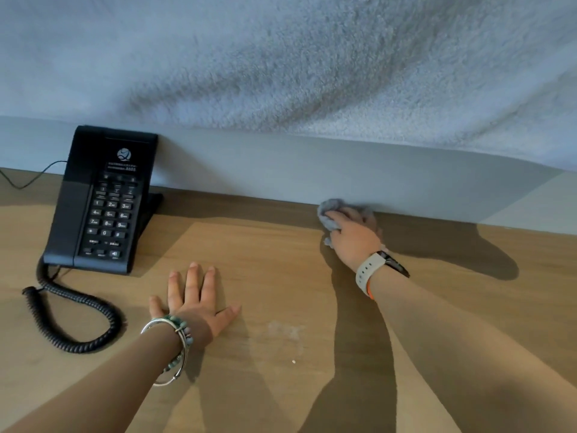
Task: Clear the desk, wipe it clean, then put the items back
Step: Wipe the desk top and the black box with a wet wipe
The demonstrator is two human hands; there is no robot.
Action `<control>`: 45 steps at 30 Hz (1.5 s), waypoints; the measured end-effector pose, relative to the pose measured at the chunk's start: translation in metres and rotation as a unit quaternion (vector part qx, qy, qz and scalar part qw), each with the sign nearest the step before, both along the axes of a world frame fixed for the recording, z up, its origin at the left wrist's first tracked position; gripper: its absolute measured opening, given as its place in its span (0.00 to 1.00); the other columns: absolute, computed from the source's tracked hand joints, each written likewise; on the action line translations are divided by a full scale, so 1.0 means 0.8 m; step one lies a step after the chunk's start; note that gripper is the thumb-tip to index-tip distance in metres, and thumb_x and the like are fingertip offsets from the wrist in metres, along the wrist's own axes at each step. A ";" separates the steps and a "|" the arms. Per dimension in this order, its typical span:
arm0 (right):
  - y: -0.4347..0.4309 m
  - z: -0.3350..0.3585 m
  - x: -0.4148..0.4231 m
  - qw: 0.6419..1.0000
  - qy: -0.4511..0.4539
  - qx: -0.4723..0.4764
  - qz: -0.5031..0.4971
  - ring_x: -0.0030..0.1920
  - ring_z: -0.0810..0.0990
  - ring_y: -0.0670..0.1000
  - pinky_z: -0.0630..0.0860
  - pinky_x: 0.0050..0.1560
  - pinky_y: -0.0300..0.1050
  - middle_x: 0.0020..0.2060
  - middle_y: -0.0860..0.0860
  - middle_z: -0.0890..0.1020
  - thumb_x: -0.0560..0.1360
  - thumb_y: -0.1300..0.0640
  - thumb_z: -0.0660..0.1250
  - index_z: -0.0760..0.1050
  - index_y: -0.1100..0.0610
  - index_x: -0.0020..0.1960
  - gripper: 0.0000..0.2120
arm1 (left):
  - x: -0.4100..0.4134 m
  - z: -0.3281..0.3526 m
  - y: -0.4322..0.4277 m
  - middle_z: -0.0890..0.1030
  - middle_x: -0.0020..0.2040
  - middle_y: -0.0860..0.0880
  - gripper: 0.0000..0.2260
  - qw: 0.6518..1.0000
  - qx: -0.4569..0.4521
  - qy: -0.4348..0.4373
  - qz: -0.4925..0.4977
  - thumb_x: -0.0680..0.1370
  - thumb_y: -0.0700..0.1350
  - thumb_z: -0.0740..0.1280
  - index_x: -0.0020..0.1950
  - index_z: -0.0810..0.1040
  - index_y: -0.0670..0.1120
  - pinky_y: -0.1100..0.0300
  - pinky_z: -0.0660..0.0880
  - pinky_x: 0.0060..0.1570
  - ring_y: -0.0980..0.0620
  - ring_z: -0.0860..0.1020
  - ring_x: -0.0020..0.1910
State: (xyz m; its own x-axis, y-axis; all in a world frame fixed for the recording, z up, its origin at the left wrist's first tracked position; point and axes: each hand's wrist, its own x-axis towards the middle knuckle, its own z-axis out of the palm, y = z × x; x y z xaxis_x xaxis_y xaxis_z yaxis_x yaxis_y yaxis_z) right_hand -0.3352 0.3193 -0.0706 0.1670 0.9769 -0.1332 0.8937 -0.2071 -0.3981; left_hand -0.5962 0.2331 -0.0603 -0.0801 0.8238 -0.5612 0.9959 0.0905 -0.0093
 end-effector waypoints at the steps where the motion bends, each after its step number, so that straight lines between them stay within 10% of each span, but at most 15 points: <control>1: -0.010 0.000 -0.019 0.998 -0.006 0.020 0.053 0.68 0.61 0.58 0.60 0.64 0.52 0.72 0.43 0.64 0.77 0.56 0.57 0.66 0.40 0.68 0.22 | -0.002 0.002 0.000 0.31 0.75 0.51 0.34 1.000 -0.003 -0.013 0.003 0.77 0.67 0.47 0.75 0.33 0.55 0.41 0.42 0.71 0.44 0.33 0.74; 7: -0.125 -0.008 -0.057 0.955 0.123 0.036 0.266 0.60 0.64 0.47 0.55 0.54 0.42 0.62 0.32 0.69 0.73 0.62 0.60 0.75 0.40 0.61 0.23 | -0.009 0.003 0.002 0.32 0.75 0.54 0.31 0.996 0.003 -0.078 0.036 0.79 0.63 0.49 0.76 0.37 0.57 0.43 0.38 0.71 0.46 0.32 0.74; 10: -0.093 -0.014 -0.027 0.960 0.215 0.112 0.140 0.60 0.73 0.53 0.65 0.65 0.53 0.58 0.40 0.77 0.71 0.61 0.63 0.78 0.43 0.56 0.19 | -0.008 0.002 0.001 0.31 0.75 0.54 0.31 0.996 0.004 -0.080 0.030 0.79 0.63 0.50 0.75 0.36 0.57 0.42 0.38 0.71 0.46 0.32 0.74; 14: -0.004 -0.006 0.000 0.992 0.090 0.077 -0.054 0.70 0.65 0.58 0.61 0.69 0.57 0.71 0.48 0.67 0.77 0.58 0.60 0.67 0.45 0.70 0.22 | -0.007 0.003 0.001 0.31 0.75 0.54 0.31 0.997 0.010 -0.078 0.027 0.79 0.62 0.50 0.76 0.36 0.57 0.41 0.38 0.71 0.45 0.32 0.74; 23: -0.153 -0.009 -0.071 0.965 0.137 0.072 0.212 0.68 0.59 0.41 0.52 0.59 0.41 0.62 0.31 0.70 0.69 0.32 0.46 0.76 0.44 0.62 0.32 | -0.014 -0.004 -0.002 0.35 0.76 0.56 0.28 0.990 0.039 -0.123 0.048 0.79 0.61 0.50 0.76 0.42 0.59 0.42 0.37 0.71 0.47 0.33 0.74; 26: -0.192 -0.009 -0.071 0.945 0.177 0.047 0.271 0.61 0.63 0.39 0.54 0.61 0.36 0.55 0.28 0.71 0.71 0.38 0.56 0.80 0.46 0.58 0.23 | -0.016 -0.002 -0.004 0.35 0.76 0.56 0.27 0.988 0.051 -0.138 0.045 0.80 0.61 0.50 0.76 0.43 0.59 0.42 0.37 0.71 0.47 0.33 0.74; 31: -0.096 -0.021 -0.045 0.976 0.072 0.169 0.118 0.57 0.75 0.54 0.59 0.53 0.41 0.55 0.49 0.81 0.75 0.63 0.66 0.81 0.52 0.56 0.12 | -0.018 -0.004 -0.006 0.37 0.76 0.57 0.25 0.985 0.062 -0.156 0.038 0.80 0.60 0.49 0.76 0.45 0.60 0.42 0.37 0.70 0.48 0.34 0.75; 34: -0.094 -0.029 -0.069 0.983 0.043 0.165 0.074 0.55 0.72 0.61 0.66 0.54 0.52 0.56 0.51 0.80 0.76 0.62 0.63 0.81 0.52 0.55 0.12 | -0.025 -0.005 -0.012 0.41 0.77 0.58 0.24 0.984 0.082 -0.157 0.012 0.81 0.58 0.49 0.76 0.48 0.59 0.44 0.39 0.71 0.50 0.37 0.75; 41: -0.243 -0.027 -0.110 0.933 0.094 0.133 0.320 0.52 0.74 0.49 0.75 0.48 0.51 0.52 0.48 0.80 0.71 0.45 0.65 0.82 0.51 0.52 0.15 | -0.061 0.006 -0.064 0.49 0.77 0.53 0.23 0.975 0.172 -0.136 -0.046 0.82 0.54 0.50 0.77 0.51 0.52 0.47 0.45 0.73 0.47 0.39 0.76; 45: -0.214 -0.023 -0.062 0.981 0.020 0.187 0.057 0.51 0.78 0.59 0.70 0.53 0.47 0.50 0.53 0.81 0.73 0.59 0.70 0.83 0.56 0.51 0.08 | -0.088 0.011 -0.113 0.46 0.77 0.55 0.37 0.965 0.188 -0.129 -0.125 0.69 0.64 0.33 0.77 0.48 0.53 0.51 0.41 0.73 0.53 0.34 0.73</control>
State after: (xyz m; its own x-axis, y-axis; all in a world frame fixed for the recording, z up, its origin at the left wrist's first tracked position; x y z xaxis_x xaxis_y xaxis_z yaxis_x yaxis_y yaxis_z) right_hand -0.3850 0.1479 -0.0892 0.0548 0.9709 0.2331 0.8851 0.0608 -0.4614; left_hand -0.6670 0.1425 -0.0514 0.2507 0.9487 -0.1924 0.9516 -0.2050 0.2288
